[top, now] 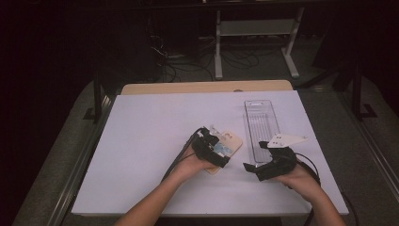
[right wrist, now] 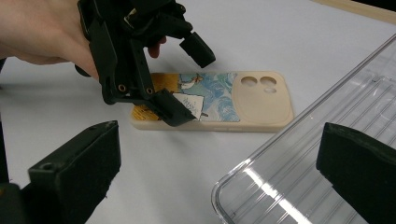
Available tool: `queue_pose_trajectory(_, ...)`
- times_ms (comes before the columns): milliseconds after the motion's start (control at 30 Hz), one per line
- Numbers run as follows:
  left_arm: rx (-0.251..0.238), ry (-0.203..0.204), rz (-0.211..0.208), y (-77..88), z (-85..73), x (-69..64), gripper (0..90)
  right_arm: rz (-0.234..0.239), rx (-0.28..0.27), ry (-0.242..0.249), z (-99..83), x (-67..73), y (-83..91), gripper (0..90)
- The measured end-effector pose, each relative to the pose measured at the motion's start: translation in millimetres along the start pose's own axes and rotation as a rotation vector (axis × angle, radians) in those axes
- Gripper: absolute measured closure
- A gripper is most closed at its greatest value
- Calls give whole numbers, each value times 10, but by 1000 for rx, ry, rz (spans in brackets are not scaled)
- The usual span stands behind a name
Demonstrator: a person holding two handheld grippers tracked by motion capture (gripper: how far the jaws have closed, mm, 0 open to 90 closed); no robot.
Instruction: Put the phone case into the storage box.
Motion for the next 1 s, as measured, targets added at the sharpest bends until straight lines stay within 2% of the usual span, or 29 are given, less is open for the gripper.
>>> queue_pose_trajectory(67,26,-12,8,-11,-5,4,0,0,0,0,0,0,1,0)
queue_pose_trajectory(300,38,-5,22,-68,-39,-1,0,1,0,0,0,0,1,0)
queue_pose_trajectory(400,49,-15,29,-73,-42,-2,0,1,1,0,0,0,1,0)
queue_pose_trajectory(700,54,-28,51,-86,-49,-31,7,0,0,1,0,0,1,0)
queue_pose_trajectory(1000,46,-31,50,-65,-52,-38,64,0,1,0,0,1,1,0)
Point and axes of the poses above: each handheld gripper's, and its own axes: y roughly backward along the jaws, z roughly out of its top, x roughly to its left, the point moved 1 cm from there along -y, roughly forward along the jaws, and after that the axes turned 10 degrees about -z, right-handed, at the moved point
